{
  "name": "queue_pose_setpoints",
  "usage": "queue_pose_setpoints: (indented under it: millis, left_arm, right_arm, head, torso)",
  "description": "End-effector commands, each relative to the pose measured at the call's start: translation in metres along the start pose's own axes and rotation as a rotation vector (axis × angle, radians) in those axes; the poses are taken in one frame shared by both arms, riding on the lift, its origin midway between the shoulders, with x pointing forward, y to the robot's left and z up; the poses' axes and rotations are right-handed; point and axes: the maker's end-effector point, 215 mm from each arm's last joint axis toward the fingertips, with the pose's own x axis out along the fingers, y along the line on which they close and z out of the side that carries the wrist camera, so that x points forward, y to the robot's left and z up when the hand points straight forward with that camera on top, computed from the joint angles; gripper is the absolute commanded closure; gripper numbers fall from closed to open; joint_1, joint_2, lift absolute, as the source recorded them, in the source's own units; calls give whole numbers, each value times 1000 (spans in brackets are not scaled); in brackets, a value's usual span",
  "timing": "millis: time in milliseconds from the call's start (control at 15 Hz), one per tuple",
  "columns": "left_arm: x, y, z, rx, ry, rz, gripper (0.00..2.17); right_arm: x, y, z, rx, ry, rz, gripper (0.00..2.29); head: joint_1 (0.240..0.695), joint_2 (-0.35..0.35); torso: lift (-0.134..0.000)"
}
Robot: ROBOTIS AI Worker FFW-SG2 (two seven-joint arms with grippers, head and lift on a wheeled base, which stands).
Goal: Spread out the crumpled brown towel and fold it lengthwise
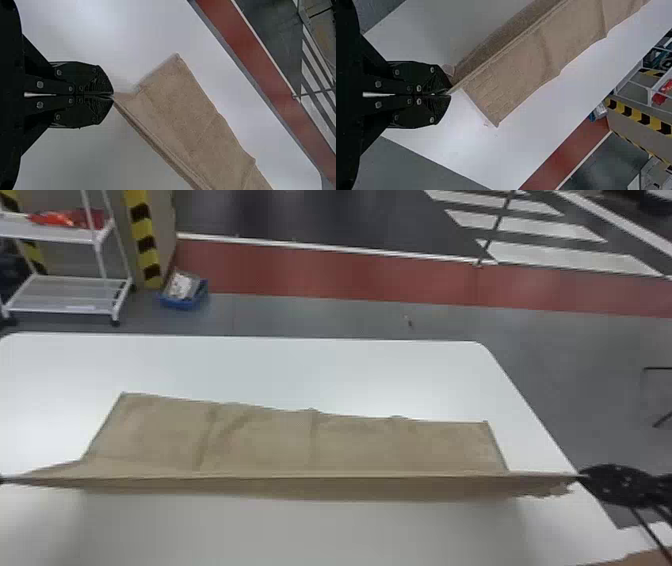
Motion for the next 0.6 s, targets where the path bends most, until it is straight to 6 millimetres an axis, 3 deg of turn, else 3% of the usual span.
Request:
queue_pose_setpoints:
  millis: [0, 267, 533]
  left_arm:
    - [3, -2, 7, 10, -3, -11, 1372]
    - [31, 13, 36, 17, 2, 0, 1372]
    - [43, 4, 51, 35, -15, -30, 1372]
  right_arm:
    - [6, -4, 5, 17, -14, 0, 1831]
    - [19, -26, 16, 99, -37, -14, 1831]
    - [28, -13, 18, 95, -26, 21, 1831]
  head:
    - [695, -212]
    - [695, -218]
    - [695, -226]
  torso:
    - [-124]
    - [-124]
    - [-124]
